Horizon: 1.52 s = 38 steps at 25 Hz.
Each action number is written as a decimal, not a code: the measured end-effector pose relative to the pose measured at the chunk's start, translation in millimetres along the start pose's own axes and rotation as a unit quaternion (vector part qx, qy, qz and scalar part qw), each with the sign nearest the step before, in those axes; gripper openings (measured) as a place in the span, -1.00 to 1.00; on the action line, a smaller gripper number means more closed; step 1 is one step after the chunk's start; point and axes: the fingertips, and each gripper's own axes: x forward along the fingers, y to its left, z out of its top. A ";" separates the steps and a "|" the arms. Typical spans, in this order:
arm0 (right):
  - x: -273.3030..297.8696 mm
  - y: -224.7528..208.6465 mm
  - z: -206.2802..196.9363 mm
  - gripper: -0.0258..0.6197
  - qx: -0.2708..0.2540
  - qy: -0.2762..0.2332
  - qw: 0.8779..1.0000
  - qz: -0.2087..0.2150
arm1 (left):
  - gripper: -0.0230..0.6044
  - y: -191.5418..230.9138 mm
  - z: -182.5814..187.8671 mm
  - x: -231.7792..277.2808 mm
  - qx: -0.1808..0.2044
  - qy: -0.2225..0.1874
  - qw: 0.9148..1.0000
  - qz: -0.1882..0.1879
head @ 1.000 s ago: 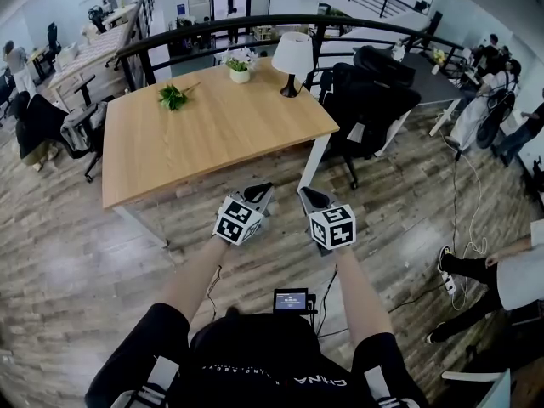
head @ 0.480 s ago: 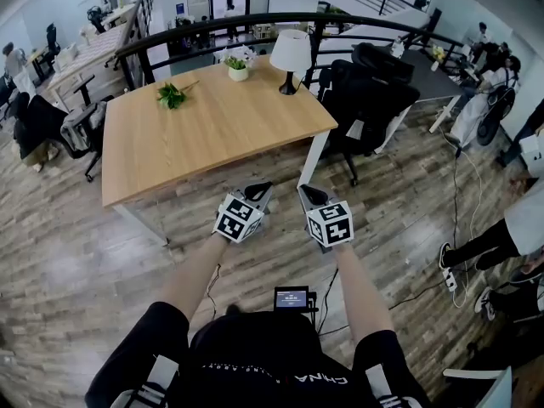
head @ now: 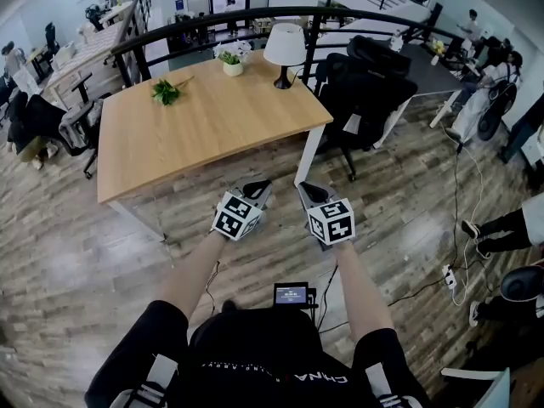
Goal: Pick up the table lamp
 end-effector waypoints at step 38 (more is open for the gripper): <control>208.1 -170.6 23.9 -0.83 0.058 0.061 0.995 -0.054 | -0.86 192.5 -13.7 191.4 -0.001 0.030 0.999 -0.044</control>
